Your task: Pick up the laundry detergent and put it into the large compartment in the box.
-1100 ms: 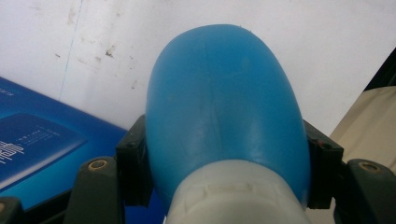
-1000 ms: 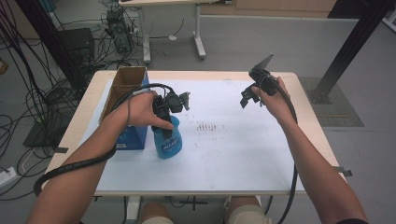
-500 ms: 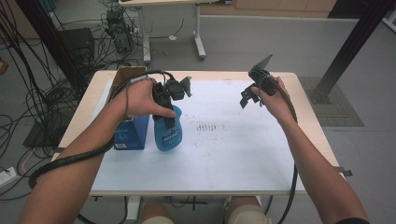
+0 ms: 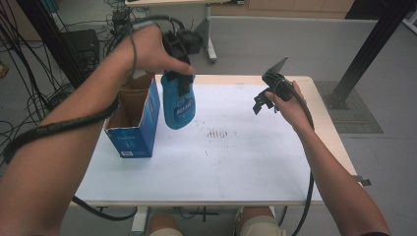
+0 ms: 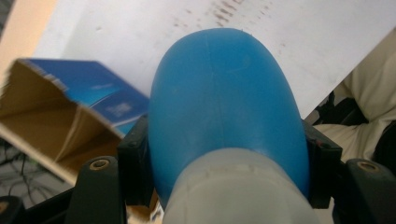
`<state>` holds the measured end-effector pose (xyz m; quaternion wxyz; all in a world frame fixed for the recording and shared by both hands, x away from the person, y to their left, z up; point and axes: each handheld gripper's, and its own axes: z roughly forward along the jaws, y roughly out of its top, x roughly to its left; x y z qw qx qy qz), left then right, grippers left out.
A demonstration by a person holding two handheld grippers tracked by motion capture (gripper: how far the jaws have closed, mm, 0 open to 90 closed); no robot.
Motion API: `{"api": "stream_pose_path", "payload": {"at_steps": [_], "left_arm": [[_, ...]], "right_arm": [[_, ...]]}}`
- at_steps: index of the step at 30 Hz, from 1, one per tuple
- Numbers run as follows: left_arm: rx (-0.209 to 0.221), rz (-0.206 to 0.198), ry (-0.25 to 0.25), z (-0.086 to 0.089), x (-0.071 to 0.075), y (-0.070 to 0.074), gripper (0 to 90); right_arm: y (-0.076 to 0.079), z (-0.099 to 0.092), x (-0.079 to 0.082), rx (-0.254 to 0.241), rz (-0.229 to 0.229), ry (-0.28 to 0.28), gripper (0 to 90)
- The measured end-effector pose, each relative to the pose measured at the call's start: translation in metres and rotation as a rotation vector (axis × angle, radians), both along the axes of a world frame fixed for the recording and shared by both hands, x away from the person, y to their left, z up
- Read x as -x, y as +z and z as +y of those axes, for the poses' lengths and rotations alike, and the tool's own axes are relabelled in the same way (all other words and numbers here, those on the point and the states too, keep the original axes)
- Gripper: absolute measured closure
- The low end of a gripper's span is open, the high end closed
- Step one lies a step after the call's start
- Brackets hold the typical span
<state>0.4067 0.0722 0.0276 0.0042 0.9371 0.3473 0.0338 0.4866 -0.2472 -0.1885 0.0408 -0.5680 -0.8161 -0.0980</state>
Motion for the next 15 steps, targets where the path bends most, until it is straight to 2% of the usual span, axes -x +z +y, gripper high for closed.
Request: {"api": "stream_pose_path", "payload": {"at_steps": [4, 7, 11, 14, 15], "left_arm": [[0.008, -0.013, 0.079, 0.005, -0.007, 0.031, 36.2], [0.037, -0.025, 0.174, 0.015, -0.013, 0.052, 36.2], [0.031, -0.036, 0.274, 0.024, -0.02, 0.068, 36.2], [0.046, -0.049, 0.368, 0.037, -0.026, 0.074, 36.3], [0.03, -0.046, 0.393, 0.039, -0.029, 0.076, 36.3]], "right_arm": [[0.001, -0.003, 0.001, -0.004, 0.0, -0.006, 5.8], [0.003, -0.005, 0.003, -0.006, -0.003, -0.011, 5.8], [0.005, -0.006, 0.005, -0.012, -0.006, -0.015, 5.8], [0.005, -0.007, 0.006, -0.012, -0.01, -0.017, 5.8], [0.005, -0.007, 0.006, -0.011, -0.01, -0.018, 5.7]]}}
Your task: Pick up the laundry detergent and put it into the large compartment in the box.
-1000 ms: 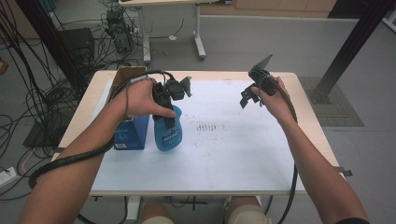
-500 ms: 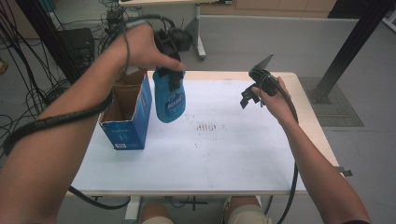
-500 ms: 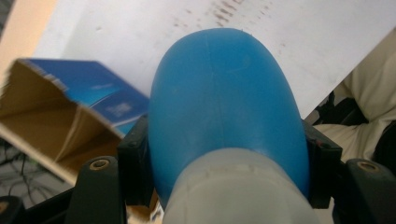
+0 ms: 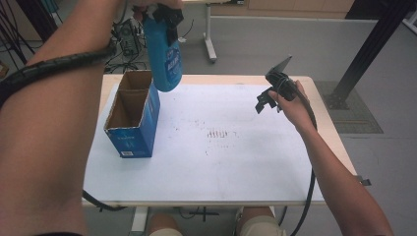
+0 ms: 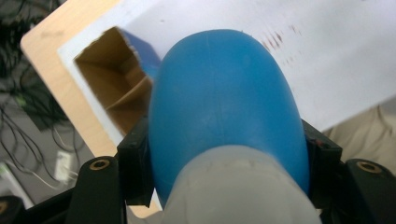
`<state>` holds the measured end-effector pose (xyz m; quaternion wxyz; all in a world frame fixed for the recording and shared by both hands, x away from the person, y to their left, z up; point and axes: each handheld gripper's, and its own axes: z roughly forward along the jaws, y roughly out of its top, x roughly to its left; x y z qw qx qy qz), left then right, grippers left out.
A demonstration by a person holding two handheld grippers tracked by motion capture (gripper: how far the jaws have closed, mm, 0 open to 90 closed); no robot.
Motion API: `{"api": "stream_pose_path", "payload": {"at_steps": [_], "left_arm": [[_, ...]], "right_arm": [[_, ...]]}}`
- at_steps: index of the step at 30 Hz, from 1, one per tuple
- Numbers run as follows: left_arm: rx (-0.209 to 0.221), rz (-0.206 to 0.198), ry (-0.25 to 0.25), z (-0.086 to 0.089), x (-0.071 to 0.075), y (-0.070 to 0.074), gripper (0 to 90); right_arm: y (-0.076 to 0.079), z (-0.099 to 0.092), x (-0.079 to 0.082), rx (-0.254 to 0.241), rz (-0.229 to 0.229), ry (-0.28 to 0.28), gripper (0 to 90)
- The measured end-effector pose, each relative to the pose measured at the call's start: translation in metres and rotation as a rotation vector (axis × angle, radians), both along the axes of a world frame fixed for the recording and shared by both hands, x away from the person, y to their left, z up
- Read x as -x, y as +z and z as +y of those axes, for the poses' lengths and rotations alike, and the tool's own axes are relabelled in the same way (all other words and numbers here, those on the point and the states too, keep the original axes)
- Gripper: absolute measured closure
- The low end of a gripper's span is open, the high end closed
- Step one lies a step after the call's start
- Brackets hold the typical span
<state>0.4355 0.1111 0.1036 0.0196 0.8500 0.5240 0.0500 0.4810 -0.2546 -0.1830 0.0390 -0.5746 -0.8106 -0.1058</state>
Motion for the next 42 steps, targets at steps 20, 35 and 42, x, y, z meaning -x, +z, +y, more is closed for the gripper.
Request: {"api": "stream_pose_path", "payload": {"at_steps": [20, 35, 42], "left_arm": [[0.017, -0.016, 0.387, 0.075, -0.009, -0.027, 36.4], [0.028, -0.002, 0.443, 0.106, -0.01, -0.072, 36.4], [0.017, 0.022, 0.444, 0.112, -0.014, -0.099, 36.4]], "right_arm": [[0.0, 0.005, 0.0, 0.012, 0.0, 0.004, 5.8], [-0.001, 0.008, 0.0, 0.023, 0.003, 0.004, 5.8], [-0.001, 0.009, 0.0, 0.03, 0.003, 0.002, 5.8]]}}
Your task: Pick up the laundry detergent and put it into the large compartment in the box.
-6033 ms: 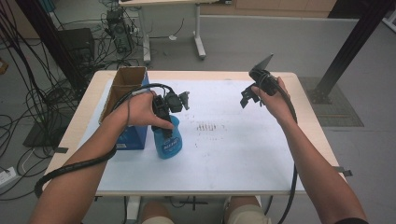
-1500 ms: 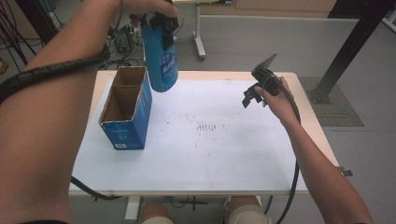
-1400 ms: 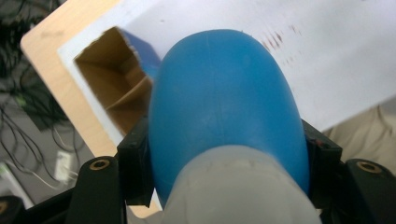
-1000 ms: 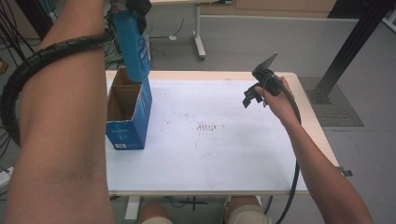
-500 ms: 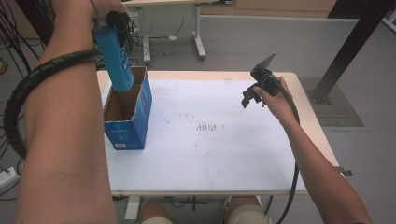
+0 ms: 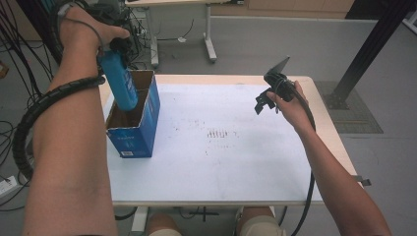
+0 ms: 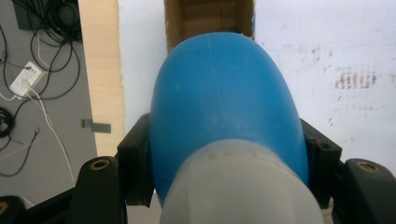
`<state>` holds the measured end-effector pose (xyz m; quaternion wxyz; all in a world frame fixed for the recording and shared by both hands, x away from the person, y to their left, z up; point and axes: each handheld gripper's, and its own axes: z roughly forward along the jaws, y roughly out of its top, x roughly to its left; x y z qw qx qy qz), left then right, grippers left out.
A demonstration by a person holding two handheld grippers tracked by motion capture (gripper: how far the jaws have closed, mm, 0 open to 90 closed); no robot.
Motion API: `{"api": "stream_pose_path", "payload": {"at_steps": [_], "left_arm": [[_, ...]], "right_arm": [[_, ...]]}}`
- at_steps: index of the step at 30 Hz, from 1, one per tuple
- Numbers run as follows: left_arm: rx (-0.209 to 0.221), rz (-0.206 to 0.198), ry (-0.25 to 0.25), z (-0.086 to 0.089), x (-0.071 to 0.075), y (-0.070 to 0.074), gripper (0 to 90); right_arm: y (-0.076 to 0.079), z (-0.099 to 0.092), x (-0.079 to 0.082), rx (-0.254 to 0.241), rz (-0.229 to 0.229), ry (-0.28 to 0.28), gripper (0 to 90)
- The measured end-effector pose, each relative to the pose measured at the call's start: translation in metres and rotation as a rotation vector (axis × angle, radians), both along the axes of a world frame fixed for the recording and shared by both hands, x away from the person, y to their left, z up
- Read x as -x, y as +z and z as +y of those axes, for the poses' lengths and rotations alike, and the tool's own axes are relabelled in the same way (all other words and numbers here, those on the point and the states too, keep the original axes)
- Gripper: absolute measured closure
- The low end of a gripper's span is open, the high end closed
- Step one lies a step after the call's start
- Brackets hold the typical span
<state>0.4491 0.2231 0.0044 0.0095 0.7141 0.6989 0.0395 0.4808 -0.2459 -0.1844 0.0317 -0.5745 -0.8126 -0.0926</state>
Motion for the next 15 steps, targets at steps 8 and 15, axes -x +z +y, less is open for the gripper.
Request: {"api": "stream_pose_path", "payload": {"at_steps": [8, 15], "left_arm": [[-0.007, 0.023, -0.012, 0.002, -0.001, -0.037, 36.4], [0.001, 0.012, -0.016, 0.003, 0.003, -0.066, 36.4]], "right_arm": [[-0.001, 0.005, 0.0, 0.012, 0.0, 0.009, 5.8], [-0.002, 0.007, 0.001, 0.016, -0.003, 0.008, 5.8]]}}
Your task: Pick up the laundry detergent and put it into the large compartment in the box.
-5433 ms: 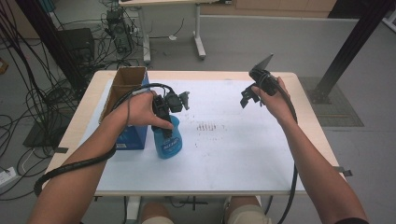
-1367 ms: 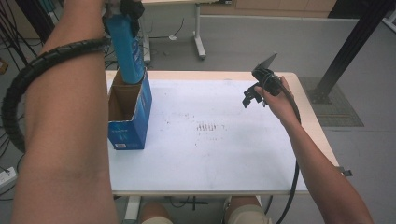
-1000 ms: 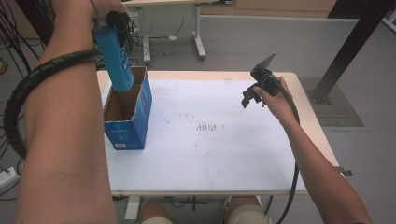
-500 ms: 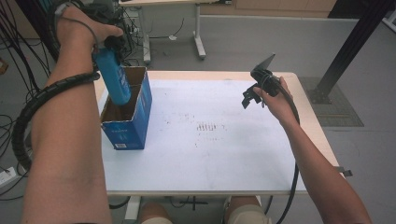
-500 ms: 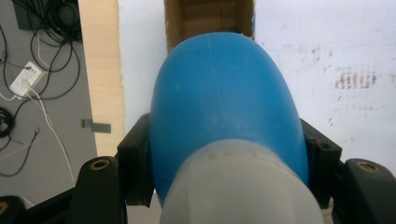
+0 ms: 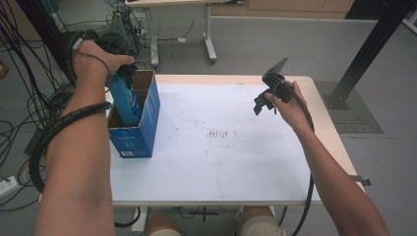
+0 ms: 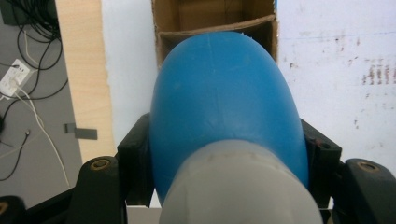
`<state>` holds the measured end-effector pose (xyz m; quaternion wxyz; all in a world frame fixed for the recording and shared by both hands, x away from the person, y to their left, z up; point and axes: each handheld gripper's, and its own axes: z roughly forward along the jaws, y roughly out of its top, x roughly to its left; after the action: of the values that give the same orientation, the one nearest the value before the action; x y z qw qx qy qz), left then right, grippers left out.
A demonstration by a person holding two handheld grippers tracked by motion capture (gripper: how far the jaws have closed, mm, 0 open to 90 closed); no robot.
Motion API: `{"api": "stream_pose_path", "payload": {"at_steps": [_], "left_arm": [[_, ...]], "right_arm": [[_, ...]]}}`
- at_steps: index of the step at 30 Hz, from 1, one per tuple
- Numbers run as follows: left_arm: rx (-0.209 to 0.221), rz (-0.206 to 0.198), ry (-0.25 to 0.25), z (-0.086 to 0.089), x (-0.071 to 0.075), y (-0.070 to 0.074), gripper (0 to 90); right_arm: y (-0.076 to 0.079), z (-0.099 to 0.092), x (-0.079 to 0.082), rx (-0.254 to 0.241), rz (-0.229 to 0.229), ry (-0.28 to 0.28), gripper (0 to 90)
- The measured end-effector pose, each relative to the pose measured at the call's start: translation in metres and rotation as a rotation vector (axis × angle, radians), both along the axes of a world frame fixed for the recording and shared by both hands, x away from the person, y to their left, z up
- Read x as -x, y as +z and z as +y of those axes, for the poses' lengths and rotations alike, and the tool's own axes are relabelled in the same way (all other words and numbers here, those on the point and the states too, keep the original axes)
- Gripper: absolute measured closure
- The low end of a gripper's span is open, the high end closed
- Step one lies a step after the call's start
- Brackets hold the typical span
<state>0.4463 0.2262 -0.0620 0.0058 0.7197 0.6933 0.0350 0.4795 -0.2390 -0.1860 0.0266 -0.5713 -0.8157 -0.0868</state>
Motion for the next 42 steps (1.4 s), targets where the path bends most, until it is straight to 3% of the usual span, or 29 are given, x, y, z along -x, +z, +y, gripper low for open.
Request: {"api": "stream_pose_path", "payload": {"at_steps": [5, 14, 22, 31, 42], "left_arm": [[-0.022, 0.008, -0.012, -0.006, 0.0, -0.026, 36.5], [-0.011, 0.019, -0.027, -0.006, 0.002, -0.062, 36.5], [-0.015, 0.021, -0.048, -0.007, 0.003, -0.083, 36.5], [-0.013, 0.014, -0.066, -0.004, 0.006, -0.099, 36.5], [-0.011, -0.008, -0.07, -0.003, 0.014, -0.101, 36.4]], "right_arm": [[0.0, 0.0, 0.001, 0.003, 0.0, -0.002, 5.8], [-0.004, -0.002, 0.0, 0.004, 0.009, -0.008, 5.8], [-0.007, -0.002, -0.001, 0.009, 0.012, -0.008, 5.8], [-0.01, -0.006, -0.002, 0.009, 0.016, -0.017, 5.8], [-0.009, -0.005, -0.001, 0.011, 0.015, -0.022, 5.8]]}}
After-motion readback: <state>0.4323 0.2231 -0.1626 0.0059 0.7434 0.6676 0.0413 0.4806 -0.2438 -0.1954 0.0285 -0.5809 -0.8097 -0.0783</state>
